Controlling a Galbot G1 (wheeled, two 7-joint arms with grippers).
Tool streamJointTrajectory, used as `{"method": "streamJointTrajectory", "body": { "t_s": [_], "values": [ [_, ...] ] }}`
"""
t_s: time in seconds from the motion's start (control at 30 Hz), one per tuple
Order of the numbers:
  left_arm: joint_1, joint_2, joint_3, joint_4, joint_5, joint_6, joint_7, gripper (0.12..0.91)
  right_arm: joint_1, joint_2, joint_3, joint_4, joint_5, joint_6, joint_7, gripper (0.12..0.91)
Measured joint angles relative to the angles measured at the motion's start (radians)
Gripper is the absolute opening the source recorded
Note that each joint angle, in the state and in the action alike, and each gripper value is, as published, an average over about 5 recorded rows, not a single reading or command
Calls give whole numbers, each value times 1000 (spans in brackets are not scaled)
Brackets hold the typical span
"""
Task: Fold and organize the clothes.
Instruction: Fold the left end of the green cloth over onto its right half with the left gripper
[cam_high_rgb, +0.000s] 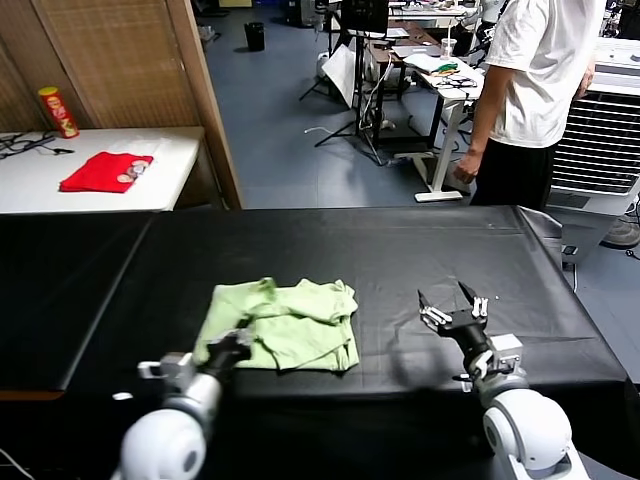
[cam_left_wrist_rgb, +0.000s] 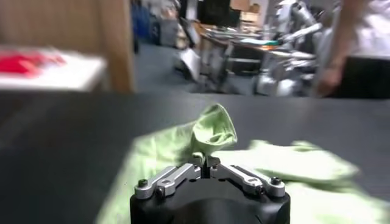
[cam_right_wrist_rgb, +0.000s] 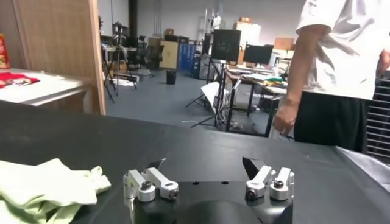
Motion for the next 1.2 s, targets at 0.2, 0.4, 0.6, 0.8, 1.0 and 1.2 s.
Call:
{"method": "streamJointTrajectory", "body": {
  "t_s": [0.2, 0.4, 0.6, 0.8, 1.0, 1.2],
  "values": [
    [-60, -78, 72, 28, -21, 4, -21, 158, 8, 11, -10, -21, -6, 4, -3, 798],
    [-83, -129, 100, 60, 6, -1, -24, 158, 23, 5, -13, -33, -4, 4, -10, 798],
    [-88, -172, 109, 93, 37, -11, -27, 158, 29, -6, -23, -44, -4, 4, -27, 798],
    [-91, -218, 101, 125, 54, -21, -37, 158, 46, -18, -46, -56, -5, 4, -36, 798],
    [-91, -267, 94, 156, 93, -35, -33, 171, 60, -23, -75, -69, -9, 3, -46, 798],
    [-85, -283, 94, 151, 35, -15, -63, 440, 74, -40, -106, -82, 11, 5, -68, 798]
  ]
}}
